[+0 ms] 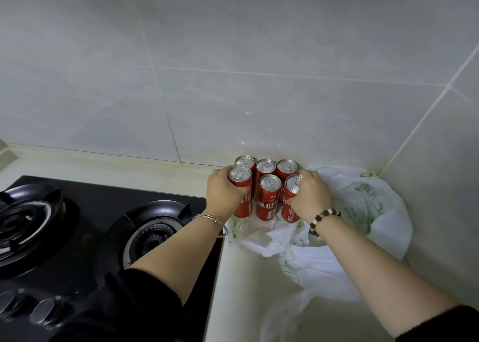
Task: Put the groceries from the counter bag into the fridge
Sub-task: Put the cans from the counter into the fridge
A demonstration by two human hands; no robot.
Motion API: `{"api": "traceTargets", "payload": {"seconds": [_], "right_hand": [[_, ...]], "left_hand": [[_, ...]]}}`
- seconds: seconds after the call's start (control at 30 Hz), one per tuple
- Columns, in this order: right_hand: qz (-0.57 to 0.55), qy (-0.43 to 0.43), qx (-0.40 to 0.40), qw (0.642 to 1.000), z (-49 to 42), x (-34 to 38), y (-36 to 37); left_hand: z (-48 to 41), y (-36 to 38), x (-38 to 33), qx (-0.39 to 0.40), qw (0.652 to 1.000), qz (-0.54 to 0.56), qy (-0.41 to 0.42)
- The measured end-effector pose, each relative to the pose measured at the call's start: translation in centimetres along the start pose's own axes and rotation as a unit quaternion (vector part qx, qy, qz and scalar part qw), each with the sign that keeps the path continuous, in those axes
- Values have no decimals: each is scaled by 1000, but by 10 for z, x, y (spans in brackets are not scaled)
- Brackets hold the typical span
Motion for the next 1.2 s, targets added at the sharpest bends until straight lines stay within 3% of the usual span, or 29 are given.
{"api": "traceTargets", "payload": {"seconds": [0.2,0.5,0.7,0.9,1.2], "right_hand": [[-32,-20,-8,999,21,31,-36],[-132,-130,6,983,76,123,-90],[-195,-228,27,954,153,220,-113],[-257,-362,72,893,290,328,-122],[-340,-556,183,736,580,452,-160]], "left_hand": [[21,-50,-23,-20,994,108,-20],[84,-151,-48,-4,999,43,16],[168,-264,-51,-97,995,9,28],[315,-403,-36,-246,969,-4,6],[624,-570,-37,-477,876,-32,-57]]}}
Point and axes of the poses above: each hand's wrist, its own z-axis away from the middle knuckle, its own y-axis out of the palm, x = y × z, the point moved 9 cm from there along -z, towards the middle knuckle, and after that the axes turned 6 degrees about z, right-handed, at the moved point
